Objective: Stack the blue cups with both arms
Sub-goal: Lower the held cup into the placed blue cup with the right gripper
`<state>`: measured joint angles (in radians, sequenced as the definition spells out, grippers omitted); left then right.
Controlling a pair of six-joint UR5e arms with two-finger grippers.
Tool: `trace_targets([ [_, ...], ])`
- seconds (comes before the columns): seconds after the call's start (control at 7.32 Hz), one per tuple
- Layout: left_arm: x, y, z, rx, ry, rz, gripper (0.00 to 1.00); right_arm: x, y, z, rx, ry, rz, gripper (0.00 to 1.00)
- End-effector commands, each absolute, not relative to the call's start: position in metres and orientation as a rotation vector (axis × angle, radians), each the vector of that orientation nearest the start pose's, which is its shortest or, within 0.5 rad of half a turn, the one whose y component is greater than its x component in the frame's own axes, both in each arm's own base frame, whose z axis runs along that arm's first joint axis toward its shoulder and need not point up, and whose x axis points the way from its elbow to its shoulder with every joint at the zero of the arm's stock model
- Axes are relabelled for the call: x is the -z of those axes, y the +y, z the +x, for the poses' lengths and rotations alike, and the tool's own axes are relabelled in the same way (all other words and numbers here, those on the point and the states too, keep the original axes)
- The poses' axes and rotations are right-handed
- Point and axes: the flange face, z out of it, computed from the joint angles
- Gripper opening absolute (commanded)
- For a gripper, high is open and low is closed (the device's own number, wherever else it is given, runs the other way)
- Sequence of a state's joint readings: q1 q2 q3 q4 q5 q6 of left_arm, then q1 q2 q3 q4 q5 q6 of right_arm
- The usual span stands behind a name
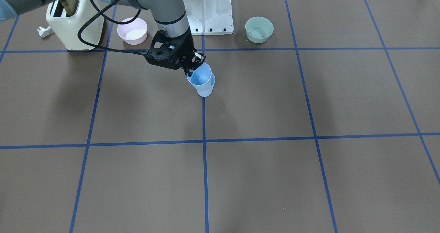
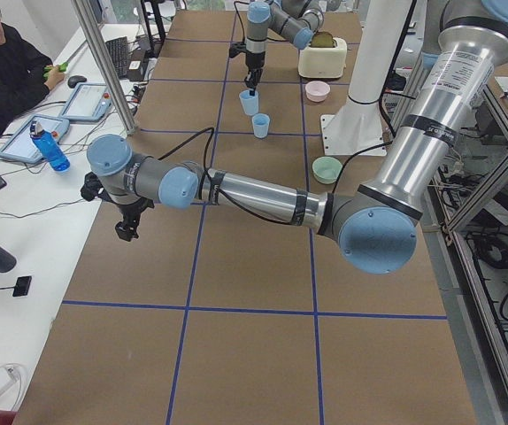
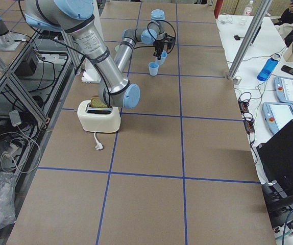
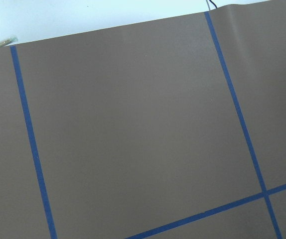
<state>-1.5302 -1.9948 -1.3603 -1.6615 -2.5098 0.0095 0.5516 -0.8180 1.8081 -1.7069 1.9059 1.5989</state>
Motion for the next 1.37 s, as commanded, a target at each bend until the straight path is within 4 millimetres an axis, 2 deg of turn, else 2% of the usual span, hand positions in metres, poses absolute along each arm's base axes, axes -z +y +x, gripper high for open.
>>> trace_targets([
  [0.0, -0.492, -0.673, -0.027, -0.185, 0.936, 0.267, 0.98, -0.130, -0.408, -0.508, -0.398, -0.903, -0.084, 0.00],
  [0.82, -0.492, -0.674, -0.026, -0.178, 0.937, 0.262, 0.98, -0.137, -0.394, -0.516, -0.383, -0.894, -0.081, 0.00],
  [1.23, -0.493, -0.674, -0.024, -0.181, 0.938, 0.260, 0.98, -0.139, -0.394, -0.515, -0.384, -0.892, -0.080, 0.00],
])
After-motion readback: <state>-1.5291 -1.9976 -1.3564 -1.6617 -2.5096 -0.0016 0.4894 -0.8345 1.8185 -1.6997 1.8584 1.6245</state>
